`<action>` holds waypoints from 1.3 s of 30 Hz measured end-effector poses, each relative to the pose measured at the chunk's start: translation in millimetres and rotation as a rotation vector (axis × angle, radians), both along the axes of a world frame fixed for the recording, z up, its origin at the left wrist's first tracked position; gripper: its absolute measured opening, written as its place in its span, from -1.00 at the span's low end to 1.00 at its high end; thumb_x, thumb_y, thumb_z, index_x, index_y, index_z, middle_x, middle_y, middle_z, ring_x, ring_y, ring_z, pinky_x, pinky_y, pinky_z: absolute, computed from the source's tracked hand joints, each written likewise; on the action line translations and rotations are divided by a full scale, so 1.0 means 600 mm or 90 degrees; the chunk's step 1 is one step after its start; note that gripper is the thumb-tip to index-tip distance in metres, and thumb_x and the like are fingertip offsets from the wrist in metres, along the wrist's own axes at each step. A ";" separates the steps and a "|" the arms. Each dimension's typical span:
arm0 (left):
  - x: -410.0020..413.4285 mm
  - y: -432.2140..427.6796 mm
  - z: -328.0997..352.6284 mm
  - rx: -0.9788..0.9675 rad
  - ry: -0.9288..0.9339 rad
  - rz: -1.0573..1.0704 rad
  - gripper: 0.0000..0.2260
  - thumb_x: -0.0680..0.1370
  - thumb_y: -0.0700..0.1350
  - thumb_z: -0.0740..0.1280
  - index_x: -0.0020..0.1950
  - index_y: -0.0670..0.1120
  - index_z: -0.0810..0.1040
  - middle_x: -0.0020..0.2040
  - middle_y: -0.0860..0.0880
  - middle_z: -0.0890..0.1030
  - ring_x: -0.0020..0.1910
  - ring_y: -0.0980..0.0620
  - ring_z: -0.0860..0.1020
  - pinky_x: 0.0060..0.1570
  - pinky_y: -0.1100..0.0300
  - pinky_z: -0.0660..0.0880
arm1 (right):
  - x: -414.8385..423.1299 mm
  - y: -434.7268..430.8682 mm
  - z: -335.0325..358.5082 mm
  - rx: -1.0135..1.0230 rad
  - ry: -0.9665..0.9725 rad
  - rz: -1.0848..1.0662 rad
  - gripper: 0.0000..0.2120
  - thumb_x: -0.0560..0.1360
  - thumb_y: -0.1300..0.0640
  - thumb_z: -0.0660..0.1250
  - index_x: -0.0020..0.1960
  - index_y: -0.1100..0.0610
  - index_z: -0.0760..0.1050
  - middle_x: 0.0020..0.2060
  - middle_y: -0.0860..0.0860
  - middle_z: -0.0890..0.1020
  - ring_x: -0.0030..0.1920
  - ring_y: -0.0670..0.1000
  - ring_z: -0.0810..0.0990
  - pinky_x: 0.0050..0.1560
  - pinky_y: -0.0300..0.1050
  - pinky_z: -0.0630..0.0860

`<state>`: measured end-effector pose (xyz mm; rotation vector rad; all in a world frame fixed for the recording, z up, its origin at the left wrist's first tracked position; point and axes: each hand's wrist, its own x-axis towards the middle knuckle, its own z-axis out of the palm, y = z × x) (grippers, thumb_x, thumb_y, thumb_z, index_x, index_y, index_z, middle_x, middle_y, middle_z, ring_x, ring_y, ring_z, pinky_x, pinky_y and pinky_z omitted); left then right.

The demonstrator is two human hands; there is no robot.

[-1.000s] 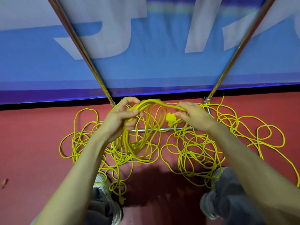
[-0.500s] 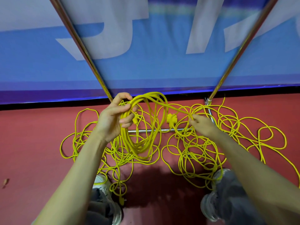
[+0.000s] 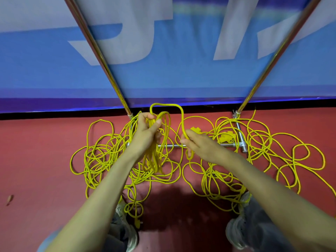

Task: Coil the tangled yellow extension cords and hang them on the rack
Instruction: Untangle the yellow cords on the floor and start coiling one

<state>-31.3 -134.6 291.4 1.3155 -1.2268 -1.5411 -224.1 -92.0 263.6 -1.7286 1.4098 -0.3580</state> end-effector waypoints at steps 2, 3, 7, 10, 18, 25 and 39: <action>-0.001 -0.001 0.006 0.010 0.060 0.019 -0.83 0.66 -0.26 0.15 -0.02 -0.01 0.25 -0.17 -0.13 0.48 -0.54 0.15 0.32 -0.51 0.31 0.33 | -0.002 -0.002 -0.015 0.035 -0.069 -0.027 -0.75 0.62 0.03 0.15 -0.03 0.23 0.36 -0.30 0.06 0.60 -0.22 -0.02 0.55 -0.11 -0.04 0.43; 0.001 -0.003 0.010 0.013 0.100 0.035 -0.84 0.66 -0.27 0.14 -0.03 -0.02 0.27 -0.18 -0.11 0.50 -0.54 0.14 0.31 -0.51 0.31 0.31 | -0.007 -0.005 -0.028 0.057 -0.075 -0.048 -0.76 0.61 0.05 0.17 -0.04 0.24 0.38 -0.30 0.07 0.58 -0.25 -0.08 0.52 -0.13 -0.04 0.42; 0.022 -0.019 0.034 0.017 0.299 0.086 -0.84 0.64 -0.30 0.10 -0.04 -0.05 0.30 -0.21 -0.11 0.51 -0.53 0.13 0.29 -0.53 0.33 0.29 | -0.051 -0.016 -0.078 0.147 -0.055 -0.229 -0.87 0.60 0.16 0.18 -0.08 0.21 0.39 -0.28 0.08 0.52 -0.23 0.08 0.50 -0.15 0.04 0.45; 0.033 -0.026 0.046 0.006 0.380 0.079 -0.83 0.64 -0.29 0.08 -0.07 -0.04 0.33 -0.19 -0.12 0.50 -0.52 0.14 0.28 -0.53 0.34 0.29 | -0.089 -0.007 -0.097 0.162 0.041 -0.280 -0.70 0.55 0.20 0.24 -0.31 0.10 0.23 -0.42 0.01 0.35 -0.42 -0.04 0.30 -0.37 -0.13 0.22; 0.023 -0.020 0.025 -0.028 0.245 0.073 -0.82 0.65 -0.31 0.11 -0.05 -0.04 0.30 -0.21 -0.11 0.52 -0.54 0.13 0.28 -0.54 0.33 0.27 | -0.091 0.016 -0.109 0.312 -0.099 -0.451 -0.87 0.61 0.26 0.16 -0.12 0.18 0.29 -0.28 0.13 0.49 -0.24 0.11 0.58 -0.13 0.03 0.55; -0.008 0.002 -0.027 -0.018 -0.035 -0.018 -0.80 0.65 -0.28 0.14 -0.05 0.00 0.24 -0.19 -0.09 0.50 -0.52 0.16 0.35 -0.50 0.31 0.33 | -0.052 -0.013 -0.009 0.432 -0.830 -0.664 -0.84 0.60 0.42 0.04 0.10 0.35 0.37 0.00 0.25 0.59 -0.08 0.13 0.65 -0.12 0.01 0.60; -0.021 0.019 -0.021 0.001 -0.009 -0.050 -0.71 0.56 -0.26 0.35 -0.03 0.00 0.24 -0.32 -0.04 0.38 -0.46 0.05 0.31 -0.42 0.14 0.32 | 0.010 0.007 0.016 0.344 -0.122 -0.207 -0.75 0.59 0.01 0.23 -0.09 0.20 0.41 -0.29 0.11 0.59 -0.24 0.10 0.61 -0.20 -0.10 0.56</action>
